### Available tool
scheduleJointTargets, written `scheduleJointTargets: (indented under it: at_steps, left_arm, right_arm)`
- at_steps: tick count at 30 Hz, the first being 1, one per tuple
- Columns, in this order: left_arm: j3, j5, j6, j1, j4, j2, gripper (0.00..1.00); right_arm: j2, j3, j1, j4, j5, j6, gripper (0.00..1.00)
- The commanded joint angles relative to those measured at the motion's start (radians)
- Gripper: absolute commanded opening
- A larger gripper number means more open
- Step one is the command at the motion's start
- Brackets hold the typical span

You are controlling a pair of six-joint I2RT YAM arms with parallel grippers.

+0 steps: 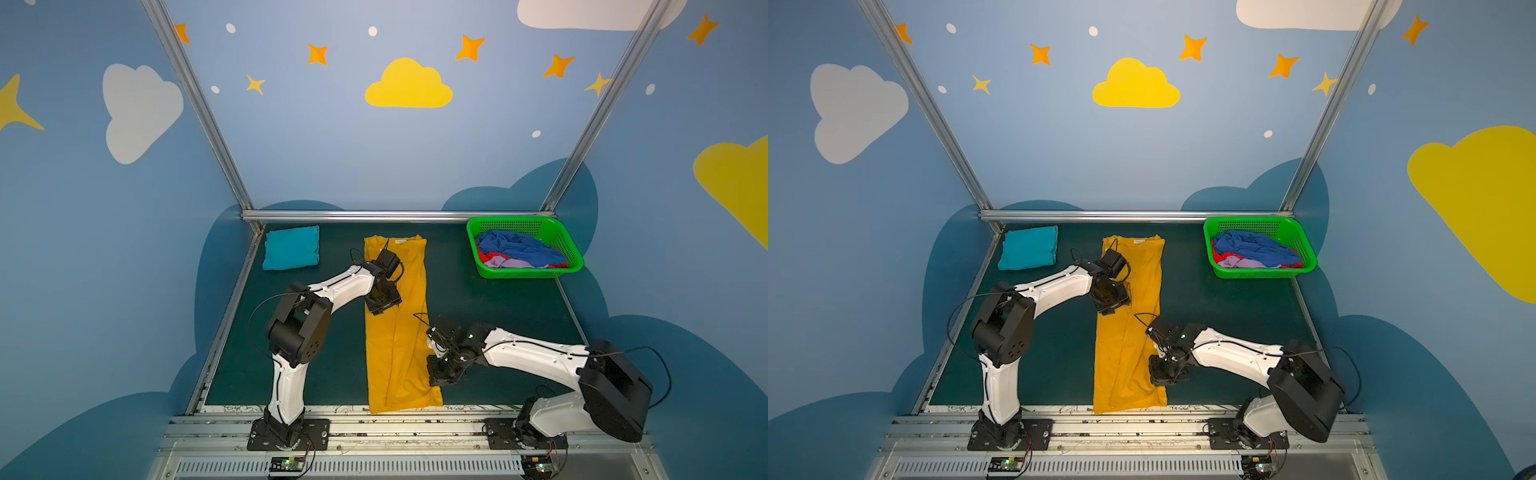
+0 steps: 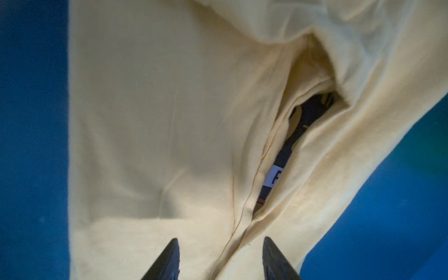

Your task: Fold and stack the t-shirts

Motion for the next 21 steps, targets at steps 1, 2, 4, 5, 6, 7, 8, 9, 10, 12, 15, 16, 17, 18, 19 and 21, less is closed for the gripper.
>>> scheduleJointTargets:
  at_steps: [1, 2, 4, 5, 6, 7, 8, 9, 10, 12, 15, 16, 17, 18, 19, 21]
  left_arm:
    - [0.002, -0.012, 0.01, 0.014, -0.013, 0.009, 0.55]
    - [-0.003, -0.012, 0.009, 0.017, -0.012, 0.007, 0.55]
    - [-0.013, -0.008, 0.009, 0.023, -0.006, 0.005, 0.55]
    - [-0.018, -0.007, 0.006, 0.026, -0.002, 0.003, 0.55]
    - [-0.024, -0.007, 0.004, 0.028, 0.002, 0.003, 0.54]
    - [-0.028, -0.004, 0.003, 0.031, 0.007, 0.004, 0.54]
    - [-0.03, -0.001, 0.001, 0.033, 0.01, 0.006, 0.54]
    - [-0.032, 0.0, 0.002, 0.033, 0.012, 0.008, 0.54]
    - [-0.034, 0.002, 0.001, 0.035, 0.012, 0.01, 0.54]
    - [-0.036, 0.004, 0.002, 0.035, 0.014, 0.014, 0.53]
    - [-0.041, 0.002, 0.002, 0.035, 0.023, 0.024, 0.54]
    - [-0.04, 0.001, 0.001, 0.036, 0.027, 0.03, 0.54]
    - [-0.037, -0.001, 0.002, 0.036, 0.033, 0.041, 0.54]
    - [-0.03, 0.002, -0.003, 0.038, 0.039, 0.052, 0.53]
    - [-0.021, 0.013, -0.006, 0.042, 0.052, 0.062, 0.53]
    - [0.022, 0.015, -0.013, 0.042, 0.067, 0.077, 0.54]
  right_arm:
    - [-0.036, -0.021, 0.003, -0.083, -0.038, -0.023, 0.0]
    - [-0.079, -0.038, 0.005, -0.104, -0.019, -0.012, 0.0]
    - [-0.179, -0.07, 0.008, -0.154, 0.022, 0.011, 0.0]
    - [-0.241, -0.086, 0.009, -0.179, 0.042, 0.028, 0.0]
    - [-0.301, -0.117, 0.009, -0.2, 0.059, 0.046, 0.0]
    - [-0.349, -0.136, 0.009, -0.214, 0.068, 0.061, 0.0]
    - [-0.404, -0.161, 0.008, -0.214, 0.069, 0.078, 0.0]
    - [-0.453, -0.191, 0.009, -0.206, 0.064, 0.087, 0.0]
    - [-0.494, -0.216, 0.009, -0.202, 0.064, 0.105, 0.0]
    - [-0.568, -0.279, 0.012, -0.183, 0.061, 0.123, 0.0]
    - [-0.63, -0.363, 0.015, -0.147, 0.053, 0.129, 0.0]
    - [-0.638, -0.379, 0.016, -0.14, 0.058, 0.131, 0.0]
    - [-0.643, -0.388, 0.017, -0.134, 0.066, 0.132, 0.0]
    - [-0.644, -0.387, 0.017, -0.13, 0.078, 0.132, 0.0]
    - [-0.642, -0.382, 0.017, -0.128, 0.088, 0.132, 0.0]
    - [-0.63, -0.364, 0.016, -0.115, 0.103, 0.117, 0.0]
